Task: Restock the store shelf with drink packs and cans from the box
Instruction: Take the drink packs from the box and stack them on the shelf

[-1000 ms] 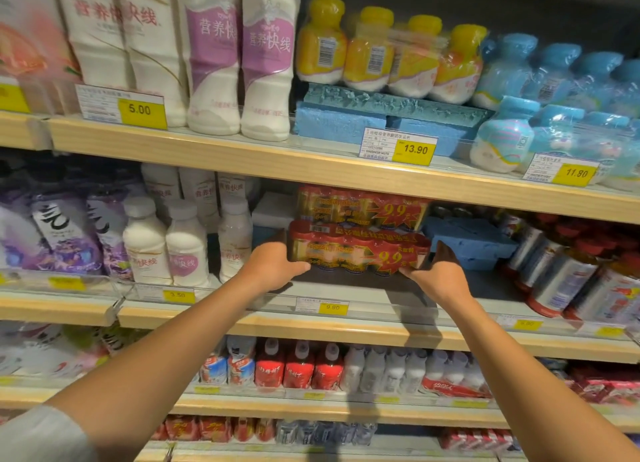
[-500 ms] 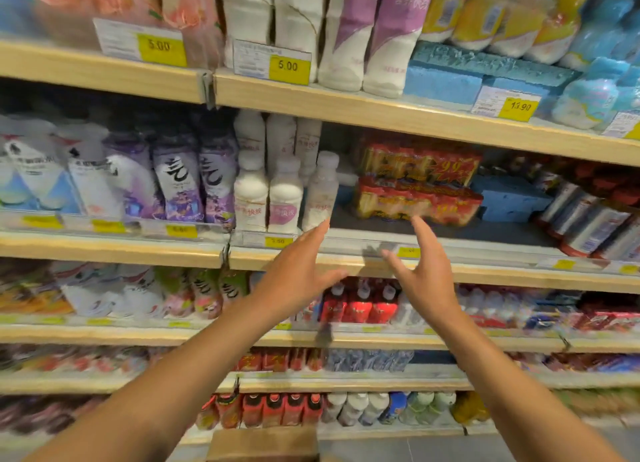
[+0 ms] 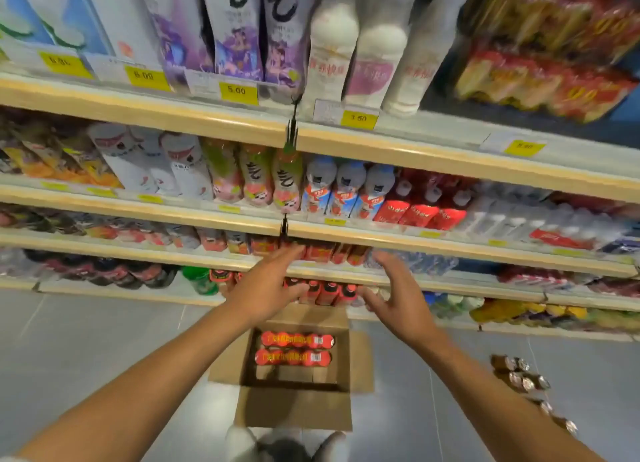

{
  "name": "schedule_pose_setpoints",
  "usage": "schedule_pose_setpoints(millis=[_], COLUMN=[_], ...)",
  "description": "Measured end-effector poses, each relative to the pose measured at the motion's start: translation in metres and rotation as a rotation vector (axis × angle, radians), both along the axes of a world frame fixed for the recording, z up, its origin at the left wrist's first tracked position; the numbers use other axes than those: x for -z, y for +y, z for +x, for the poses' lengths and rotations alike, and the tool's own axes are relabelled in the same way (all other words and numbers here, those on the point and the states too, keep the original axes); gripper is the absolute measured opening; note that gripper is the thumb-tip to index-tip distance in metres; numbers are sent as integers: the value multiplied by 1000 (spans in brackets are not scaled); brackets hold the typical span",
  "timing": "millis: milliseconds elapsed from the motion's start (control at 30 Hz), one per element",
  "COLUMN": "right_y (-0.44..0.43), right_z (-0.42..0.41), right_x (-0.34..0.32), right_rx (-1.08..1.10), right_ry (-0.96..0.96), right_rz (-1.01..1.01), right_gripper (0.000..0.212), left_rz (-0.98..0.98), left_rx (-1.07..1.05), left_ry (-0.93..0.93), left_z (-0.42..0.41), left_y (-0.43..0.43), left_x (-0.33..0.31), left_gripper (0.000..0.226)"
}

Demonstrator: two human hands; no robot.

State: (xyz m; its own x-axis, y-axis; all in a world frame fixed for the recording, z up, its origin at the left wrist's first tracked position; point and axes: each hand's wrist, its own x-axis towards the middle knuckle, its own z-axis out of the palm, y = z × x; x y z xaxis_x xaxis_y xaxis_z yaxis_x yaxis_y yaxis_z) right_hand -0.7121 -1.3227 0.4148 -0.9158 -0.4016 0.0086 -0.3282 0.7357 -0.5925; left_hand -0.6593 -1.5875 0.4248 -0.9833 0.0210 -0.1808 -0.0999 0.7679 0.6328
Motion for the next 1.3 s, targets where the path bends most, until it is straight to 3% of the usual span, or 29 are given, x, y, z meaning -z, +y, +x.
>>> schedule_pose_setpoints(millis=[200, 367, 600, 900, 1100, 1233, 1300], right_y=[1, 7, 17, 14, 20, 21, 20], right_z=[15, 28, 32, 37, 36, 23, 17], right_x=[135, 245, 391, 583, 673, 718, 738], right_rx=[8, -6, -48, 96, 173, 273, 262], right_ry=[-280, -473, -595, -780, -829, -878, -884], right_rz=[170, 325, 389, 515, 577, 526, 538], right_gripper=[64, 53, 43, 53, 57, 72, 78], left_rz=[-10, 0, -20, -140, -163, -183, -209], left_rx=[-61, -42, 1, -11, -179, -265, -267], left_ry=[-274, -445, -570, -687, -750, -820, -825], left_z=[33, 43, 39, 44, 43, 38, 38], left_y=[-15, -11, -11, -3, 4, 1, -3], left_x=[127, 241, 403, 601, 688, 736, 757], left_gripper=[69, 52, 44, 66, 71, 89, 84])
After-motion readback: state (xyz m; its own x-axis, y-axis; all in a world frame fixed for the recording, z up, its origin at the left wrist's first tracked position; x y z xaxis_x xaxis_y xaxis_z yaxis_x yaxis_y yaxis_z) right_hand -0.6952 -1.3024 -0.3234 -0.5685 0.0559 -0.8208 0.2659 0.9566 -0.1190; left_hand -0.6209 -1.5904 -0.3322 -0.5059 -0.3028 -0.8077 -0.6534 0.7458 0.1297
